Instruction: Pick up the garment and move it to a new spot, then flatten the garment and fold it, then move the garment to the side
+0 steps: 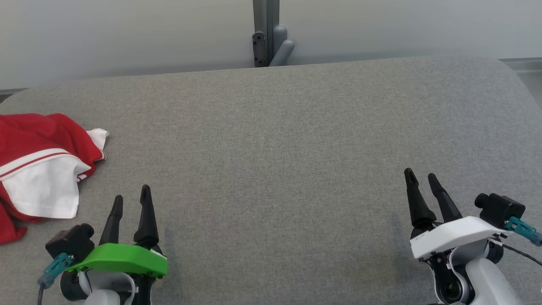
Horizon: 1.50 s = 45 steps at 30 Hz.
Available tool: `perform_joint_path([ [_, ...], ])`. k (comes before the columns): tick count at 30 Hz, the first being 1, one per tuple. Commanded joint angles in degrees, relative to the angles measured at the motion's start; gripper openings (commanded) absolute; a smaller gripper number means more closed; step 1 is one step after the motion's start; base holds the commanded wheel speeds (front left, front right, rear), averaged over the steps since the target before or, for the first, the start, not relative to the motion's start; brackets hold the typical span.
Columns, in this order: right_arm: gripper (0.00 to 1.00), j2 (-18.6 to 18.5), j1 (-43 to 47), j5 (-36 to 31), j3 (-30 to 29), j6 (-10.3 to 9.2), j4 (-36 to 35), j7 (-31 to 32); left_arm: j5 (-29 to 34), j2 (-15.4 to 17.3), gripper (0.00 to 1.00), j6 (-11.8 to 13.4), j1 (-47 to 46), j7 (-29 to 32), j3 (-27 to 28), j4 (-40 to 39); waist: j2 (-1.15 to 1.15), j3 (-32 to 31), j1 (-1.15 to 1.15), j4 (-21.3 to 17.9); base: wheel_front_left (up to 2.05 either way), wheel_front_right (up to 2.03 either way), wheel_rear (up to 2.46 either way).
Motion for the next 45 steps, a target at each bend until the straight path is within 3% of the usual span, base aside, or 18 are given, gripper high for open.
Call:
perform_joint_path([
  [1, 1.00, -0.19, 0.24, -1.73, -0.05, 0.02, -0.79, -0.59, 1.53, 0.44, 1.00, -0.14, 0.18, -0.58, -0.24, -0.40, 0.00, 0.00, 0.00, -0.02, 0.00, 0.00, 0.00],
  [27, 1.00, 0.91, 1.33, -18.91, -1.21, 0.02, -2.63, -3.26, 16.92, 0.45, 1.00, 0.15, 1.39, -4.13, -1.23, -0.99, 0.00, 0.26, 0.00, -0.39, 0.00, 0.00, 0.00],
  [45, 1.00, 1.59, 2.35, -27.42, -2.07, 0.03, -3.68, -4.72, 23.77, 0.41, 1.00, -0.33, 2.56, -6.04, -0.59, -0.78, 0.00, 0.52, 0.00, -0.53, 0.00, 0.00, 0.00],
])
